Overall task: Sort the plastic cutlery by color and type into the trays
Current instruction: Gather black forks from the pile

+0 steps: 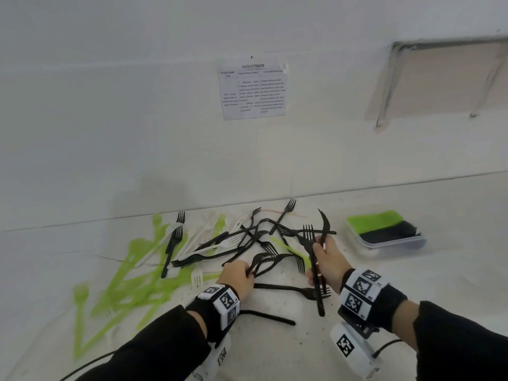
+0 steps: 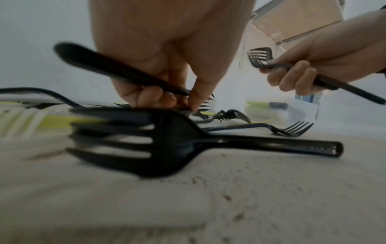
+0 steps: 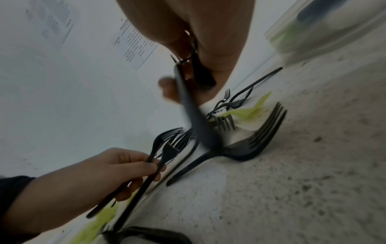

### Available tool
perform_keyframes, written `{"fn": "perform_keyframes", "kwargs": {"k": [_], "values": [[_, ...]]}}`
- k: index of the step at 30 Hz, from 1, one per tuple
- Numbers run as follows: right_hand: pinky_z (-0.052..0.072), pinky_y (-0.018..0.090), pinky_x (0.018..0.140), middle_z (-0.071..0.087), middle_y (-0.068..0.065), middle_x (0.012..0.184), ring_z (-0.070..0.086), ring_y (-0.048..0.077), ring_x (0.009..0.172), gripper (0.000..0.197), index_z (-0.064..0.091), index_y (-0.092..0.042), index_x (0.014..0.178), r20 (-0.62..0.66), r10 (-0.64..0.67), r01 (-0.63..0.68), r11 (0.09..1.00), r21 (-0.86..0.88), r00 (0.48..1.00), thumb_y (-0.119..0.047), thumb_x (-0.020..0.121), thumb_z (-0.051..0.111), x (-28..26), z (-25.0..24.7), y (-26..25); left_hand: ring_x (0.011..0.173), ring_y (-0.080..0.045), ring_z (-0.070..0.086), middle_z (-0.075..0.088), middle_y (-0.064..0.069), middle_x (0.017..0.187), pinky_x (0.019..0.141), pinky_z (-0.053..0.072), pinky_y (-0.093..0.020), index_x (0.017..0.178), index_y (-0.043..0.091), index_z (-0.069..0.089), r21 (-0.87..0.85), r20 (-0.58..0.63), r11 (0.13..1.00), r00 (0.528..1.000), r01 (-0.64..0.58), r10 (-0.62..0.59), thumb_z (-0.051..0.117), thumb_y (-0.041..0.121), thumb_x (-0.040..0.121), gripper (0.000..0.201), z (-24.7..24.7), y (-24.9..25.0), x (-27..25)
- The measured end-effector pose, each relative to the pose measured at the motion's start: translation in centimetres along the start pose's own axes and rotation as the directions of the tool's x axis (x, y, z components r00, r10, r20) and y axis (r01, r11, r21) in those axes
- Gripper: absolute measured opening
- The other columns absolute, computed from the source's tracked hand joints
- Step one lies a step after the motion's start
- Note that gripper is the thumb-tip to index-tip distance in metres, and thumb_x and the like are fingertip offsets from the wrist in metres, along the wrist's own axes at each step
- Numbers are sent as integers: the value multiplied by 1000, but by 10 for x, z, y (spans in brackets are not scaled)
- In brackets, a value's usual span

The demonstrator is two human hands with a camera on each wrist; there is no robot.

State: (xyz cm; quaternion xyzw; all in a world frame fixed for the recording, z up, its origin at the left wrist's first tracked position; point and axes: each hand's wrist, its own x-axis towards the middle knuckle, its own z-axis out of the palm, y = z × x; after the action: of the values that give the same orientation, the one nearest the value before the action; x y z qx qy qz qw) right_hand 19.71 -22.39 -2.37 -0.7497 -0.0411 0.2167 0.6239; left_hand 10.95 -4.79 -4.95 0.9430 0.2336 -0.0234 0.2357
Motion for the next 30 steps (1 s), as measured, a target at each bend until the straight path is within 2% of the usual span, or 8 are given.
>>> {"fn": "perform_keyframes", "kwargs": {"k": [4,7,9,13,18,23,26,30], "values": [[32,25,45,39,8,61,35,17,42,15,40,-10,110,-2,9,-9,999,-37,1000,-20,99,34,9,6,4,90,-23,56,64,-12,99,74,39,-27,88,10,56,-48,-102,997,993,54,-58,41,22,95,20,1,5,-6],[33,26,44,39,7,51,36,18,42,3,45,-8,96,33,29,-29,999,15,999,-8,96,43,8,10,3,92,-25,55,61,-9,93,79,44,-35,89,11,54,-82,-191,994,978,72,-86,37,25,96,24,2,8,-8],[37,25,42,39,5,52,37,17,43,15,47,-8,84,98,35,-44,995,92,995,-3,97,42,6,13,0,84,-20,55,58,-4,84,75,47,-31,84,14,52,-240,-187,971,981,-1,-45,40,22,97,20,4,13,-10],[45,26,50,47,5,68,48,16,55,12,53,-8,91,191,-49,31,995,96,980,-6,97,43,0,24,-7,67,-10,58,60,2,78,64,52,-22,88,17,55,-718,-24,696,999,3,-29,43,12,98,16,2,32,-20],[49,46,94,69,15,99,64,30,97,12,62,-17,88,79,-176,177,984,-13,981,-12,93,53,1,37,-9,61,-13,63,62,-4,77,56,57,-29,84,12,59,-903,84,418,994,103,-63,52,8,94,13,4,48,-30],[51,40,89,71,9,85,65,27,87,21,70,-13,85,151,-206,233,952,-197,967,-19,93,51,-2,50,-13,58,-13,61,61,-5,72,52,53,-26,85,8,57,-970,129,200,990,139,-63,53,5,93,10,6,47,-36],[49,39,78,59,-1,63,56,21,68,31,59,-24,64,181,-181,226,936,-271,967,-20,93,50,-3,57,-13,42,-6,45,51,-2,63,42,40,-19,80,9,56,-973,108,195,989,127,-105,51,5,94,15,8,41,-38],[46,34,62,59,1,63,52,17,58,29,60,-23,65,243,-96,171,936,-307,965,-20,93,51,-2,64,-11,35,-2,31,43,-2,62,38,25,-16,74,9,54,-941,62,321,988,105,-144,48,10,96,23,8,33,-40]]}}
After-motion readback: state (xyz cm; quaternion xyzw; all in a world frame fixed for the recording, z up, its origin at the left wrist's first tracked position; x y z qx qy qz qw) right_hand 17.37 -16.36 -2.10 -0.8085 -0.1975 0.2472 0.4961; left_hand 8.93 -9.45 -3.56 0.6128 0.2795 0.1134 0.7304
